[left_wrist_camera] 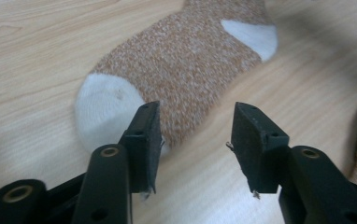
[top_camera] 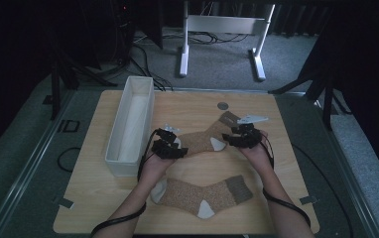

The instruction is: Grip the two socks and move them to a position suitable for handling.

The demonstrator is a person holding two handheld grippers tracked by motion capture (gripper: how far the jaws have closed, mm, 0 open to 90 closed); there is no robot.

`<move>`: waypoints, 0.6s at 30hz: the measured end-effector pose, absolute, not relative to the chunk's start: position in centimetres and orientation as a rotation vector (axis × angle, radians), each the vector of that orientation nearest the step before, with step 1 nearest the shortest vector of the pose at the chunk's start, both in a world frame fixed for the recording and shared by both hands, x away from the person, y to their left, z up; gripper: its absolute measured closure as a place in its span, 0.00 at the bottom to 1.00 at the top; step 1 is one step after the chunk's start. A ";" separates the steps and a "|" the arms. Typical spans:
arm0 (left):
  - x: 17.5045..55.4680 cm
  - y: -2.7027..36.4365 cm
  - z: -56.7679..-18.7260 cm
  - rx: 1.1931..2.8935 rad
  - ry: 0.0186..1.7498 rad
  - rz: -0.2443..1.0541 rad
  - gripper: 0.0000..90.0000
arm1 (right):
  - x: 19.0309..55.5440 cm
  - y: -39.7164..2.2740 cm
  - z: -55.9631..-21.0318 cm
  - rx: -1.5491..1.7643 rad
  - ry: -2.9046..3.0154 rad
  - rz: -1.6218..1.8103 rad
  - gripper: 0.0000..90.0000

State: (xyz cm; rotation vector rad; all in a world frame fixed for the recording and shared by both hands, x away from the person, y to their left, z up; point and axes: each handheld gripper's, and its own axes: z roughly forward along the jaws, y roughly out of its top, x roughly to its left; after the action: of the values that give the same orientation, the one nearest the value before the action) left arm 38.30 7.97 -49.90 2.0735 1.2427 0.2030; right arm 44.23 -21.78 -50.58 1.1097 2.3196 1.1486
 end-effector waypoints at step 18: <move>41.6 6.0 -52.7 2.104 1.342 0.226 0.47 | 47.9 -21.5 -53.9 1.229 2.324 1.013 0.46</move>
State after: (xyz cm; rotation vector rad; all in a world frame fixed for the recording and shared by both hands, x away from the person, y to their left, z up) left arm 41.60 6.00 -52.66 2.1041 1.3422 0.2261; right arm 47.93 -21.54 -53.90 1.2290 2.3237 1.0132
